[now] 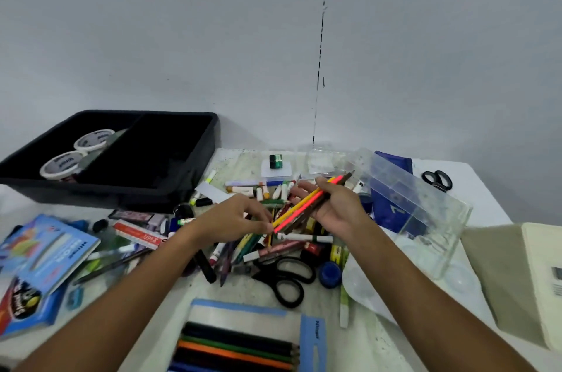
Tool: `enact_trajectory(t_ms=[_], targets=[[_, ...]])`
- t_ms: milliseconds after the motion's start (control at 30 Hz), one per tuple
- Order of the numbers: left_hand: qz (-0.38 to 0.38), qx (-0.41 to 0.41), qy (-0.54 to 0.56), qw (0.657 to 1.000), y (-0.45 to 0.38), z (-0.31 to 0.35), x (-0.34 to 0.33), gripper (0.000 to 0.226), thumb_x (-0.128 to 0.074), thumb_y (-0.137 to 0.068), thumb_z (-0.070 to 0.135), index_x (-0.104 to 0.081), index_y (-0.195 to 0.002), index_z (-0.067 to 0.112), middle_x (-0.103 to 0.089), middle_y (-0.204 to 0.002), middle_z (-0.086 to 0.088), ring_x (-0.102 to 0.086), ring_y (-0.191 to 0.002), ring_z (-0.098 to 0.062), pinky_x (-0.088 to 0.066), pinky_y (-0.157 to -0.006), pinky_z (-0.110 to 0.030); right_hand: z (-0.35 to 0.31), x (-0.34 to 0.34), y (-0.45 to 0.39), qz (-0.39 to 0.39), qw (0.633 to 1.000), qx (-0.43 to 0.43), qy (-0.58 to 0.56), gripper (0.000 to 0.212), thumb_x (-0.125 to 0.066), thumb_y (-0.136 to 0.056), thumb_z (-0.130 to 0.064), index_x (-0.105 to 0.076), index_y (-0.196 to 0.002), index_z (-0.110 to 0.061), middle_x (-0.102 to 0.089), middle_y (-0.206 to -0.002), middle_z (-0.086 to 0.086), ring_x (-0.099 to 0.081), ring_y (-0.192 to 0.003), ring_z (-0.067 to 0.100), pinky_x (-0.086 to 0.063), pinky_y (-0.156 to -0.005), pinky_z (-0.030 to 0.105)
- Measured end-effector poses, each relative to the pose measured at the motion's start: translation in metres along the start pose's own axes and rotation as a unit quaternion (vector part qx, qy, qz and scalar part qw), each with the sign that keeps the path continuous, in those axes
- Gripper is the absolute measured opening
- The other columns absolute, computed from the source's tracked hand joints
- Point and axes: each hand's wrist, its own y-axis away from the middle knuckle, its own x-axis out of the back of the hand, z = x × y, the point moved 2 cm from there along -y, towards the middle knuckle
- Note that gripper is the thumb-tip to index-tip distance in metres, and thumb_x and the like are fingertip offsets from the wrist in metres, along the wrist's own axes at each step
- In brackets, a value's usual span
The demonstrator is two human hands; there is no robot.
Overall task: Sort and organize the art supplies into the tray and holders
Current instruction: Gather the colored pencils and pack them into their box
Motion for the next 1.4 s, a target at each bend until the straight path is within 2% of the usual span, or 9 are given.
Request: enact_trajectory(t_ms=[100,267,400,567,833,1033,1133,1267,1400], targets=[[-0.02,-0.016,-0.03,0.999,0.002,0.0,-0.007,0.017,-0.071,-0.084,0.032,-0.077,-0.08,0.016,-0.07,-0.104,0.006,-0.06,-0.097,-0.001,-0.043,-0.079,-0.011,0.001,-0.004,0.0,-0.008,1.0,0.011,0.022,0.026,-0.041,-0.102,-0.006,-0.044,-0.127,-0.001,-0.065,-0.105,0.024,-0.07,-0.084,0.034,-0.057,-0.068,0.043],[0.066,-0.025,0.001,0.998,-0.017,-0.005,-0.003,0.009,-0.076,-0.08,0.028,-0.073,-0.076,0.02,-0.07,-0.085,0.006,-0.062,-0.087,-0.009,-0.047,-0.082,-0.029,-0.021,0.003,0.003,0.004,0.996,0.072,0.047,0.025,-0.036,-0.103,-0.005,-0.043,-0.126,0.0,-0.065,-0.106,0.023,-0.07,-0.085,0.033,-0.057,-0.073,0.043],[0.168,-0.01,-0.083,0.982,-0.052,-0.011,-0.009,0.005,-0.071,-0.083,0.032,-0.071,-0.08,0.028,-0.063,-0.099,0.003,-0.054,-0.103,-0.017,-0.043,-0.089,-0.036,-0.037,0.015,0.009,0.018,0.993,0.091,0.067,0.019,-0.037,-0.103,-0.006,-0.048,-0.118,-0.003,-0.066,-0.106,0.022,-0.071,-0.088,0.034,-0.056,-0.071,0.044],[0.185,0.012,-0.236,0.954,-0.098,-0.005,-0.023,0.028,-0.06,-0.088,0.047,-0.07,-0.108,0.03,-0.05,-0.116,-0.001,-0.035,-0.116,-0.023,-0.03,-0.094,-0.041,-0.044,0.031,0.015,0.017,0.994,0.094,0.053,0.02,-0.039,-0.102,-0.006,-0.05,-0.119,-0.004,-0.07,-0.102,0.022,-0.071,-0.089,0.035,-0.059,-0.066,0.043],[0.233,0.078,-0.267,0.932,-0.125,-0.004,-0.036,0.024,-0.066,-0.086,0.038,-0.076,-0.094,0.017,-0.055,-0.109,-0.006,-0.04,-0.111,-0.026,-0.039,-0.091,-0.04,-0.053,0.042,0.02,0.007,0.99,0.109,0.087,0.024,-0.042,-0.101,-0.005,-0.051,-0.122,-0.001,-0.071,-0.104,0.022,-0.07,-0.092,0.037,-0.058,-0.072,0.045],[0.246,0.105,-0.029,0.963,-0.117,0.007,-0.028,0.011,-0.072,-0.083,0.026,-0.074,-0.073,0.023,-0.066,-0.086,0.003,-0.05,-0.108,-0.024,-0.046,-0.088,-0.038,-0.049,0.033,0.021,0.002,0.987,0.113,0.111,0.023,-0.044,-0.101,-0.006,-0.053,-0.121,-0.001,-0.069,-0.109,0.024,-0.069,-0.096,0.037,-0.059,-0.077,0.047],[0.227,0.07,0.17,0.956,-0.101,0.031,-0.017,0.009,-0.073,-0.082,0.013,-0.073,-0.074,0.017,-0.068,-0.079,0.003,-0.063,-0.09,-0.013,-0.047,-0.07,-0.018,-0.046,0.022,0.021,0.005,0.979,0.123,0.16,0.02,-0.047,-0.099,-0.007,-0.056,-0.117,0.0,-0.067,-0.111,0.024,-0.069,-0.098,0.036,-0.057,-0.082,0.05],[0.211,0.008,0.271,0.939,-0.073,0.069,-0.002,0.004,-0.071,-0.082,0.009,-0.074,-0.085,0.009,-0.071,-0.082,0.004,-0.062,-0.076,0.006,-0.041,-0.058,-0.003,-0.038,0.0,0.024,-0.008,0.964,0.134,0.231,0.024,-0.048,-0.099,-0.008,-0.058,-0.12,-0.001,-0.067,-0.113,0.019,-0.068,-0.1,0.033,-0.056,-0.082,0.05],[0.179,0.007,0.344,0.922,-0.048,0.086,0.0,0.004,-0.069,-0.085,0.006,-0.072,-0.081,0.006,-0.071,-0.076,0.001,-0.068,-0.061,-0.005,-0.057,-0.057,-0.022,-0.025,-0.02,0.036,-0.087,0.957,0.128,0.244,0.024,-0.046,-0.1,-0.009,-0.058,-0.12,-0.004,-0.07,-0.107,0.022,-0.068,-0.099,0.036,-0.053,-0.088,0.056]])
